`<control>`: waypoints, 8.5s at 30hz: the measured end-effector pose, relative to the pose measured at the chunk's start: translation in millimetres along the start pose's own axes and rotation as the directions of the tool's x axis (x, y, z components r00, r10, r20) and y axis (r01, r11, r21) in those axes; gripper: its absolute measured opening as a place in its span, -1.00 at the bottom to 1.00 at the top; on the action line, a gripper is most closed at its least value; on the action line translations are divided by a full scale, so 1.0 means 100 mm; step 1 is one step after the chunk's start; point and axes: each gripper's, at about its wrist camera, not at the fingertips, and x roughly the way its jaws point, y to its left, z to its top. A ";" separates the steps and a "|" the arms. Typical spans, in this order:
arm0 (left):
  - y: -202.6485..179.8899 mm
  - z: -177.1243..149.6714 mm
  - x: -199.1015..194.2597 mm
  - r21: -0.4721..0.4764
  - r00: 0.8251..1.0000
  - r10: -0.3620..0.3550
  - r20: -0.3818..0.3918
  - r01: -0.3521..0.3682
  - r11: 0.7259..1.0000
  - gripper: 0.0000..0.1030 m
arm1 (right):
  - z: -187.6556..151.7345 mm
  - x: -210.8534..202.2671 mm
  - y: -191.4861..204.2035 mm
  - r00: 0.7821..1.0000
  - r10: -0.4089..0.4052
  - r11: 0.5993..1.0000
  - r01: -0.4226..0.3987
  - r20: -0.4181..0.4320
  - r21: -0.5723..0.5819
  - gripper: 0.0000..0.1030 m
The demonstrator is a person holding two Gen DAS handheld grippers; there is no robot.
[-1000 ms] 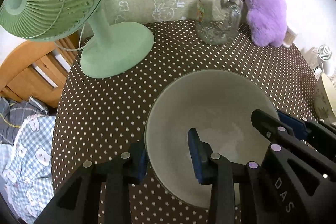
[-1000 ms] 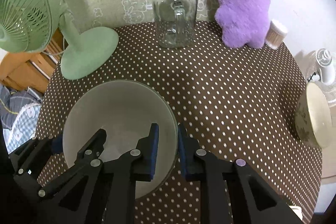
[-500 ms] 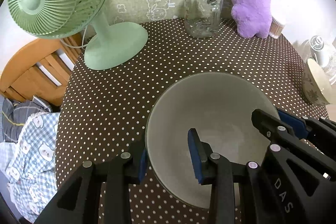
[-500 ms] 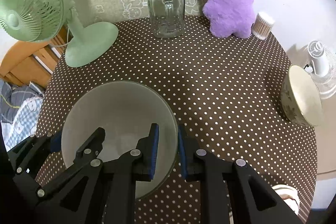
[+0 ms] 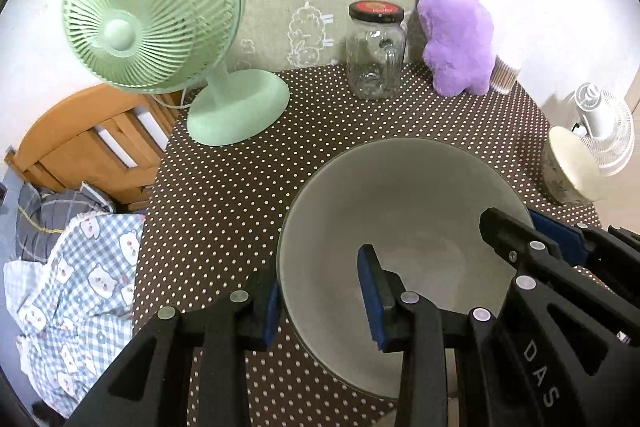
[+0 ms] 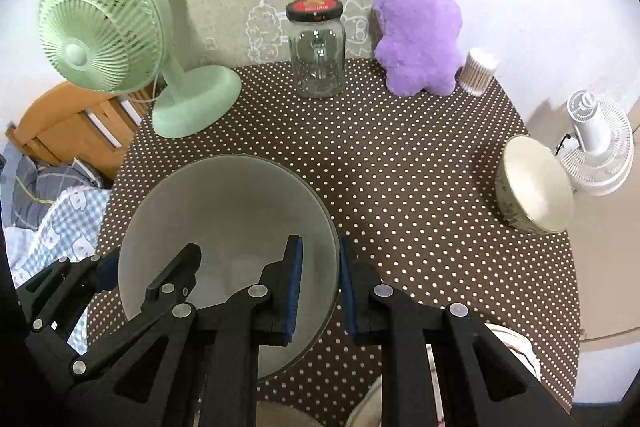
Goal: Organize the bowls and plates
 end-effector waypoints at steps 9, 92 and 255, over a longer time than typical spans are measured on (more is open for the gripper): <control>-0.07 -0.12 -0.37 -0.029 1.000 0.018 0.026 -0.017 0.999 -0.34 | -0.13 -0.41 -0.05 0.999 0.018 1.000 -0.018 0.029 -0.015 -0.58; -0.05 -1.33 -0.16 -0.011 0.971 -0.154 -0.182 0.155 0.988 -0.19 | -1.34 -0.28 0.06 0.976 -0.107 0.991 0.120 -0.190 0.056 -0.49; -1.81 0.17 -0.19 -0.020 0.996 -0.082 -0.025 0.081 0.996 -0.35 | -0.16 -0.28 -2.15 1.000 0.005 0.983 -0.003 -0.012 0.182 -0.46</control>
